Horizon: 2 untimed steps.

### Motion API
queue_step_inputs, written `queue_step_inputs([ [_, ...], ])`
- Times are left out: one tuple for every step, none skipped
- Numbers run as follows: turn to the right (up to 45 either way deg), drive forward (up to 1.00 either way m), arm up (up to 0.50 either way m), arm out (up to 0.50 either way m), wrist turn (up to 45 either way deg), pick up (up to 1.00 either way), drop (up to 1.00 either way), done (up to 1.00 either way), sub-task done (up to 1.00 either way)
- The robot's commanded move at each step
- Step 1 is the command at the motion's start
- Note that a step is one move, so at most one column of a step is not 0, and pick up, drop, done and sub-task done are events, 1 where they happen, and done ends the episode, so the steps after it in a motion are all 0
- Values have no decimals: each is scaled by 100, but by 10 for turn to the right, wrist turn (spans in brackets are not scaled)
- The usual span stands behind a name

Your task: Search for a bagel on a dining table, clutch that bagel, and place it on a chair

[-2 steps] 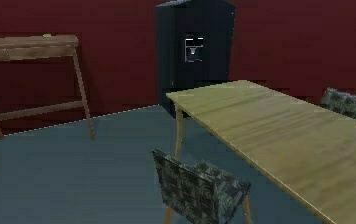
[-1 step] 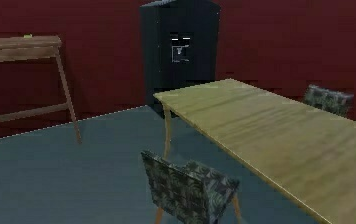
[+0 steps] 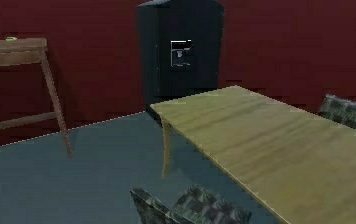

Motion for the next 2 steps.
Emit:
queue_step_inputs([
  [-90,0,0,0,0,0,0,0,0],
  [30,0,0,0,0,0,0,0,0],
])
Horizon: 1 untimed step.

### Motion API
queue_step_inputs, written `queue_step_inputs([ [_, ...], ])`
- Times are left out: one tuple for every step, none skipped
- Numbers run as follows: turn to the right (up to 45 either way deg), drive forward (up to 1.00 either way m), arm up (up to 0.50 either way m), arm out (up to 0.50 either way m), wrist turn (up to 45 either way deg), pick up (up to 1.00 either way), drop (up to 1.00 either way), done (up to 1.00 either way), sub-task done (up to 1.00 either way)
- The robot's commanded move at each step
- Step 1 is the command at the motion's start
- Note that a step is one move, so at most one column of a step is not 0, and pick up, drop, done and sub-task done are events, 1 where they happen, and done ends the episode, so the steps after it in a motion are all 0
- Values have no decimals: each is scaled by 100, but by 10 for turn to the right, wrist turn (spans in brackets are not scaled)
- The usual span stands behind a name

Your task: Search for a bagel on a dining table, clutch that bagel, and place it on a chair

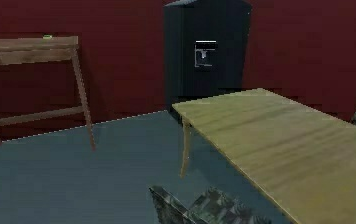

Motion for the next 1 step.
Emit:
queue_step_inputs([
  [300,0,0,0,0,0,0,0,0],
])
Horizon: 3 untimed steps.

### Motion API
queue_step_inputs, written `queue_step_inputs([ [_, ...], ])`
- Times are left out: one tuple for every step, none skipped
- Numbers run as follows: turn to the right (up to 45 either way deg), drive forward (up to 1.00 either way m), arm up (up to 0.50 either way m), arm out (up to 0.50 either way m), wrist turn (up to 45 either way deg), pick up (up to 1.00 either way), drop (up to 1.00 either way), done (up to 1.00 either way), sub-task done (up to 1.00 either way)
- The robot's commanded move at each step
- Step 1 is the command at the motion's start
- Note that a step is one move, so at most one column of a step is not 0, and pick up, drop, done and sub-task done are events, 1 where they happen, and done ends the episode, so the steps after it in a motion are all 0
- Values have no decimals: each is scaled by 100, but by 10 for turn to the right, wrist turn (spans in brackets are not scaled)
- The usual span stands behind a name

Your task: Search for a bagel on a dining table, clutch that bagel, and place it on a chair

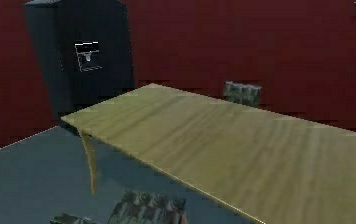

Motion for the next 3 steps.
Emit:
queue_step_inputs([
  [0,15,0,0,0,0,0,0,0],
  [-450,0,0,0,0,0,0,0,0],
  [-90,0,0,0,0,0,0,0,0],
])
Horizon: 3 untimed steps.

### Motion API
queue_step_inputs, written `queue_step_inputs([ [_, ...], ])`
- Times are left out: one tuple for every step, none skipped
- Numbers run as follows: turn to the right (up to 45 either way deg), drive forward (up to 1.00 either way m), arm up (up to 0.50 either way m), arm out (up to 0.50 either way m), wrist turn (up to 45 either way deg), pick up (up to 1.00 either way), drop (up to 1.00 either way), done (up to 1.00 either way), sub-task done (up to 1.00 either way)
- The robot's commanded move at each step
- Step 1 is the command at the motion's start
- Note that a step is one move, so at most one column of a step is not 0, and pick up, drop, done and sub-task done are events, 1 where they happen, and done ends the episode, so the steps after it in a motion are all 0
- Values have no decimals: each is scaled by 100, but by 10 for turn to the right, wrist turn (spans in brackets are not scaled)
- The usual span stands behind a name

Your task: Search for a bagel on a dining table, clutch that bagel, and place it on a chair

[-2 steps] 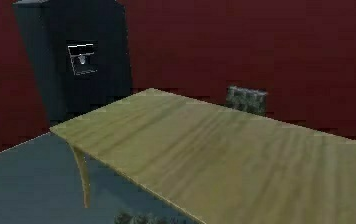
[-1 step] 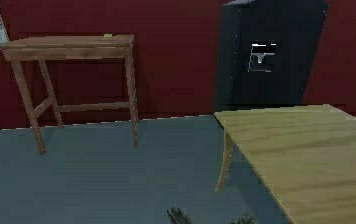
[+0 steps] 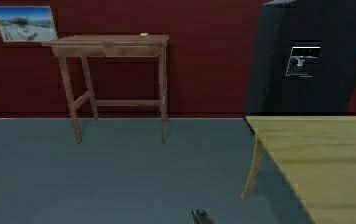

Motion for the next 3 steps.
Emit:
queue_step_inputs([
  [450,0,0,0,0,0,0,0,0],
  [-360,0,0,0,0,0,0,0,0],
  [300,0,0,0,0,0,0,0,0],
])
